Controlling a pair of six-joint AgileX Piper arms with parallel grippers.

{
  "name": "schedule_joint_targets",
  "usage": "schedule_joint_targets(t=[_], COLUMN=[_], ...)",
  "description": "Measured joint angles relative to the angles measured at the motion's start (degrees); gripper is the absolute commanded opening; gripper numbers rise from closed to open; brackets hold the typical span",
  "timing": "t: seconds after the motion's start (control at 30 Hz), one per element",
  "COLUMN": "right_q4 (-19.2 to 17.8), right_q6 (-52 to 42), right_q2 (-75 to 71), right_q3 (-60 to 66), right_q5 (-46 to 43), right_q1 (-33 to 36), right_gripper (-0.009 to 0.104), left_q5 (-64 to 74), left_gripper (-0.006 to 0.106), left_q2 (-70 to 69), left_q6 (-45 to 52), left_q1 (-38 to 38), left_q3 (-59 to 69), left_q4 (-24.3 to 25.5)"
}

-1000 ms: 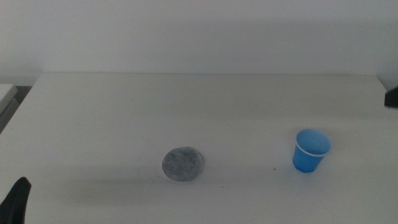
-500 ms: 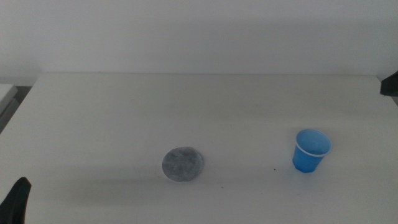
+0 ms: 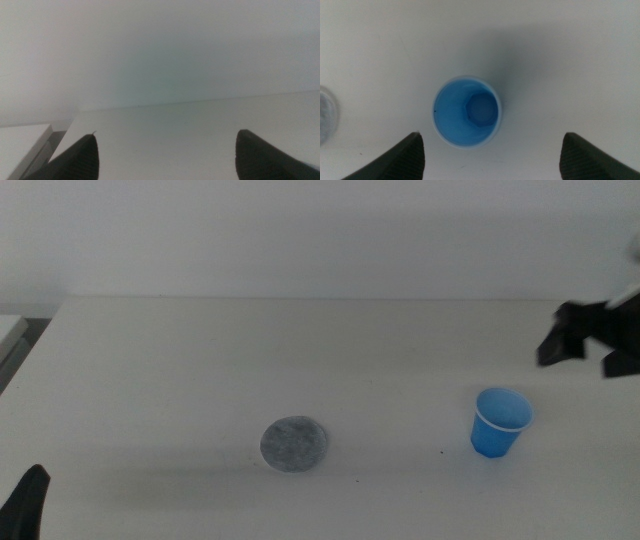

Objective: Place an empty cup on a cup mat.

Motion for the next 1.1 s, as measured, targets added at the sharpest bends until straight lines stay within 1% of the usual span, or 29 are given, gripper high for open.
schedule_joint_targets(t=[0.07, 0.17, 0.33, 0.5, 0.6, 0.67, 0.7, 0.87, 0.97, 1.0, 1.1], right_q4=[-0.12, -1.41, -2.06, -0.22, 0.50, 0.50, 0.50, 1.07, 1.63, 1.76, 1.65], right_q6=[0.34, 1.44, 2.24, 2.13, 1.99, 1.83, 1.78, 1.56, 1.56, 1.56, 1.02], right_q2=[2.98, 6.88, 12.22, 17.23, 19.72, 21.13, 21.73, 22.76, 22.76, 22.76, 22.76], right_q3=[-0.10, -0.10, -0.10, -0.10, -0.10, -0.10, -0.10, -0.10, -0.10, -0.41, -1.90], right_q5=[-0.32, -1.28, -5.67, -7.88, -7.99, -7.99, -7.99, -7.99, -8.23, -7.88, -6.54], right_q1=[0.70, 0.99, 0.99, 0.99, 1.09, 1.09, 1.09, 1.09, 1.09, 1.19, 3.08], right_gripper=[0.093, 0.093, 0.093, 0.093, 0.087, 0.078, 0.071, 0.024, 0.003, -0.003, -0.002], left_q5=[0.00, 0.00, 0.00, 0.00, 0.00, 0.00, 0.00, 0.00, 0.00, 0.00, 0.00], left_gripper=[0.094, 0.094, 0.094, 0.094, 0.094, 0.094, 0.094, 0.094, 0.094, 0.094, 0.094], left_q2=[0.00, 0.00, 0.00, 0.00, 0.00, 0.00, 0.00, 0.00, 0.00, 0.00, 0.00], left_q6=[0.00, 0.00, 0.00, 0.00, 0.00, 0.00, 0.00, 0.00, 0.00, 0.00, 0.00], left_q1=[0.00, 0.00, 0.00, 0.00, 0.00, 0.00, 0.00, 0.00, 0.00, 0.00, 0.00], left_q3=[0.00, 0.00, 0.00, 0.00, 0.00, 0.00, 0.00, 0.00, 0.00, 0.00, 0.00], left_q4=[0.00, 0.00, 0.00, 0.00, 0.00, 0.00, 0.00, 0.00, 0.00, 0.00, 0.00])
